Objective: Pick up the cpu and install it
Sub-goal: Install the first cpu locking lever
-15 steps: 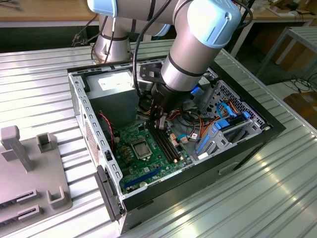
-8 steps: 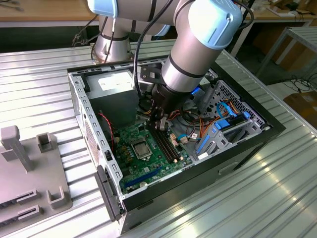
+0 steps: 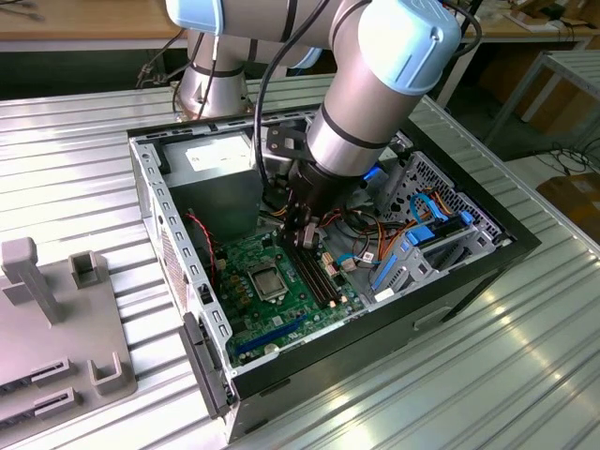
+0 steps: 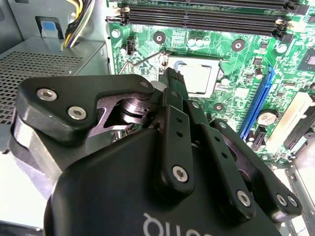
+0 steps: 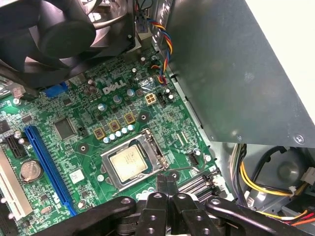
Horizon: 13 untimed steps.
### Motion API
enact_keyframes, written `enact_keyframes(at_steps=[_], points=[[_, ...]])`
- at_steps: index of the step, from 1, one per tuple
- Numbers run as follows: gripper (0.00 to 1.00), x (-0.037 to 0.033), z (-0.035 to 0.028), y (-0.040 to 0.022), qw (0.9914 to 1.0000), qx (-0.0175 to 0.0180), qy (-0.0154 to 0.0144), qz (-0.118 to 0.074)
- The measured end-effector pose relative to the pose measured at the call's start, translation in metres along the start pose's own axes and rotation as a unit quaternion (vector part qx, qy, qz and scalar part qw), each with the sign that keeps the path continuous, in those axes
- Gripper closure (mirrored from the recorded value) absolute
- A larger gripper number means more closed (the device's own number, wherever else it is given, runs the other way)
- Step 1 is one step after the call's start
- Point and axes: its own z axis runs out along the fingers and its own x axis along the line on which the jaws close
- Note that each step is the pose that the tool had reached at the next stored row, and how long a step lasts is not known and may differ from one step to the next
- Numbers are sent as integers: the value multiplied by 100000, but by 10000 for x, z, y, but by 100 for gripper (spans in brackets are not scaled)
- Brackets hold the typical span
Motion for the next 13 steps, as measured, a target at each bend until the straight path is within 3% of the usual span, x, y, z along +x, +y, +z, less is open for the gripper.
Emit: enact_keyframes(at_steps=[9,13], points=[[89,4,-1,-5,100000,-2,2,-4],[89,-31,-1,-72,100000,-20,-33,-9]])
